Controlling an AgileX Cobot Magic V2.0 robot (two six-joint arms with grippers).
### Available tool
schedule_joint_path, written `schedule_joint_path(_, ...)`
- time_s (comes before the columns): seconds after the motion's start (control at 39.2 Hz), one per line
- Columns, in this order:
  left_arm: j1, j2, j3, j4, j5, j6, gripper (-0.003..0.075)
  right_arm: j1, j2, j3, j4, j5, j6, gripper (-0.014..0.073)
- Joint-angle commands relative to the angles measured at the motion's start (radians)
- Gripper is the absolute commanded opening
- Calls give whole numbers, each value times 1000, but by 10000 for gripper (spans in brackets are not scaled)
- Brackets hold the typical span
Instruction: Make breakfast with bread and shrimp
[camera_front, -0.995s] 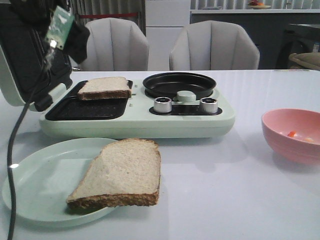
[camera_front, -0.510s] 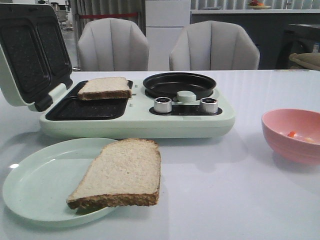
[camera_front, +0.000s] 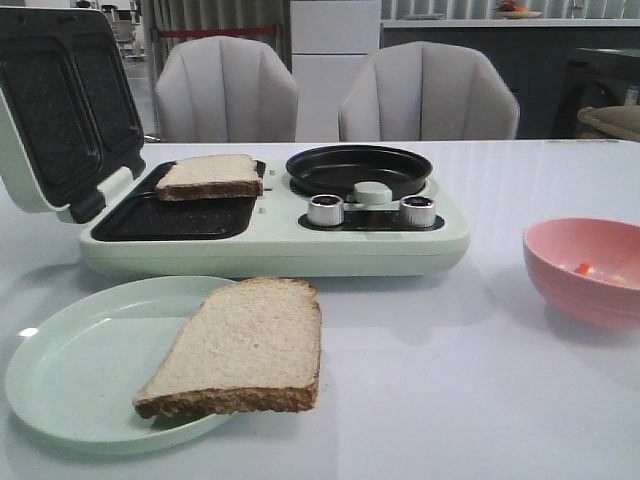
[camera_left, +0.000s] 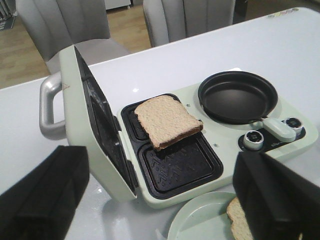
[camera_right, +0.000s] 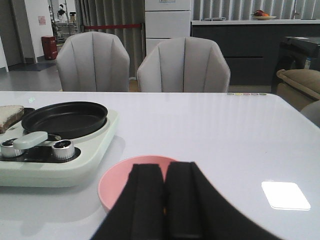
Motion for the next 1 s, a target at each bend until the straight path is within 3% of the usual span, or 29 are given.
schedule_joint_path(0.0, 3, -107, 48, -11, -73, -20, 625, -1, -19, -17, -12, -79, -12, 139)
schedule_joint_path(0.51, 3, -603, 428, -74, -59, -17, 625, -1, -19, -17, -12, -79, -12, 139)
schedule_joint_path(0.69, 3, -706, 474, -74, -95, -17, 625, -1, -19, -17, -12, -79, -12, 139)
schedule_joint_path(0.97, 3, -711, 477, -74, -101, -17, 625, -1, -19, -17, -12, -82, -12, 139)
